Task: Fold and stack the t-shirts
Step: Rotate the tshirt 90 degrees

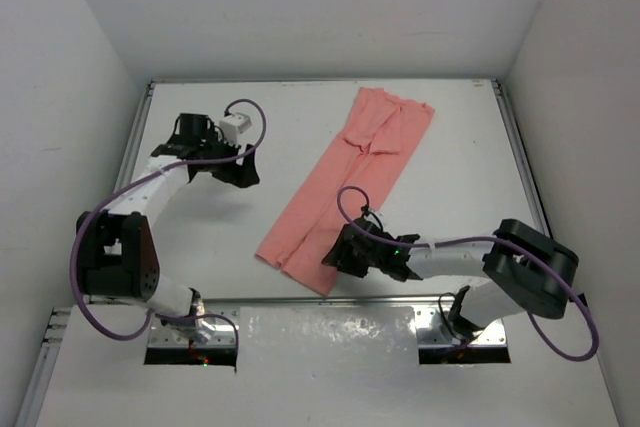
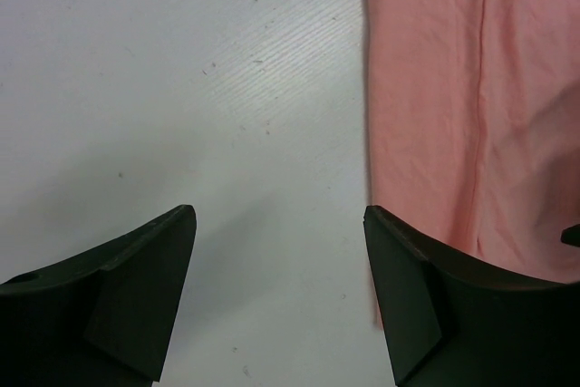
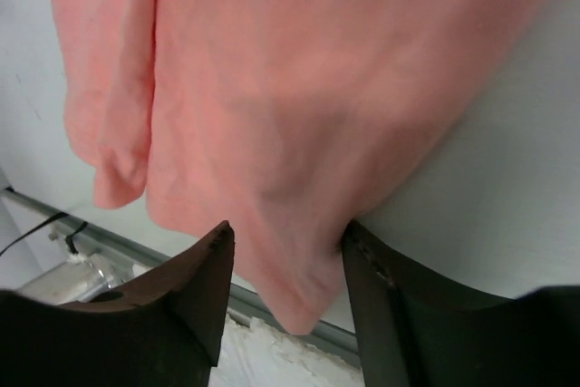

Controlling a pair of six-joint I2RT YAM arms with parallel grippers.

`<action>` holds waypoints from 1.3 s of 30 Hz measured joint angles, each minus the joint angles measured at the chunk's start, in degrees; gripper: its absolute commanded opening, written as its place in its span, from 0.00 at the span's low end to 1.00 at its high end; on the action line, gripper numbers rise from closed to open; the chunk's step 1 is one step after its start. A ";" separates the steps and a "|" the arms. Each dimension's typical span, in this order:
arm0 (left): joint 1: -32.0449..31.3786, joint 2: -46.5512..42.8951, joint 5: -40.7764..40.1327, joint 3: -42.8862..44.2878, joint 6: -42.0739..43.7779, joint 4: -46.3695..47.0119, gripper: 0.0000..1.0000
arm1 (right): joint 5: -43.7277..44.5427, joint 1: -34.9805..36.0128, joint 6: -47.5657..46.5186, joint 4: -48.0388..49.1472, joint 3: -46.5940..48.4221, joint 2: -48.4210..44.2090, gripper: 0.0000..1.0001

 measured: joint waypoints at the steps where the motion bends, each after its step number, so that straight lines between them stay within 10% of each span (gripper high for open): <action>1: 0.00 -0.39 -0.15 -0.07 0.02 0.00 0.73 | -0.55 0.00 0.35 1.03 0.33 1.03 0.42; 9: -0.04 -2.84 0.83 -1.66 1.64 -0.74 0.65 | -1.60 -0.63 4.72 6.62 -7.21 -1.75 0.00; 21: -11.74 -7.21 6.29 -3.56 39.04 -17.42 0.52 | -7.34 -19.39 -8.57 -2.82 -12.90 -15.34 0.00; 33: -45.86 -1.25 4.87 -7.23 69.94 -15.32 0.57 | -19.96 -32.65 -27.12 -23.80 -16.70 -33.09 0.00; 39: -51.39 3.52 3.30 -10.32 80.13 -13.79 0.58 | -23.74 -36.81 -34.07 -31.36 -15.98 -35.06 0.33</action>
